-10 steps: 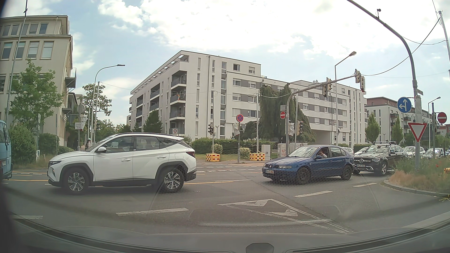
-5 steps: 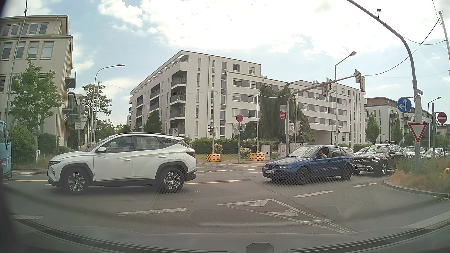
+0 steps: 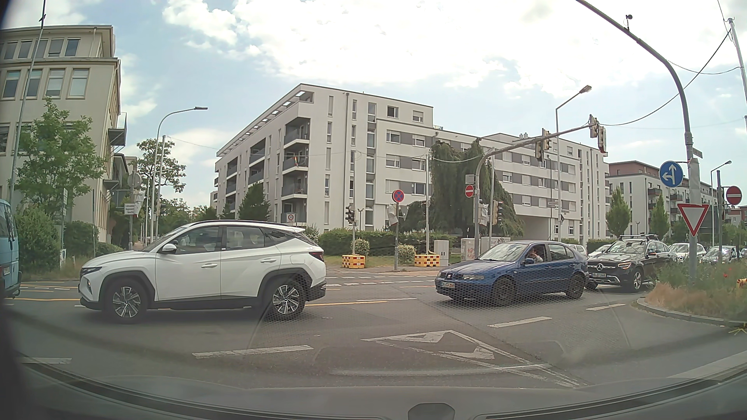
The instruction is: Follow the waypoints while adhering to traffic rules and regulations
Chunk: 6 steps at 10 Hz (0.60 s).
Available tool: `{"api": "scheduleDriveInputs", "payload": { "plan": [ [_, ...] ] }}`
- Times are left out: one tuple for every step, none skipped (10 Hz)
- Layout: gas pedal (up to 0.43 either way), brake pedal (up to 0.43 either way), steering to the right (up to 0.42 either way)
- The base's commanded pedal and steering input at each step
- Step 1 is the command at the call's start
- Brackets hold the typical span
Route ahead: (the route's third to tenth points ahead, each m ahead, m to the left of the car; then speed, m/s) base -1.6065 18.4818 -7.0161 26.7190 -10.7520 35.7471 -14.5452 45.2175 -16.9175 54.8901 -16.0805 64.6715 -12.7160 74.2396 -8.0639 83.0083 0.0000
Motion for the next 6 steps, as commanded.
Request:
{"api": "scheduleDriveInputs", "payload": {
  "plan": [
    [0.000,0.335,-0.882],
    [0.000,0.335,-0.881],
    [0.000,0.335,-0.881],
    [0.000,0.335,-0.881],
    [0.000,0.335,-0.881],
    [0.000,0.335,-0.881]
  ]
}}
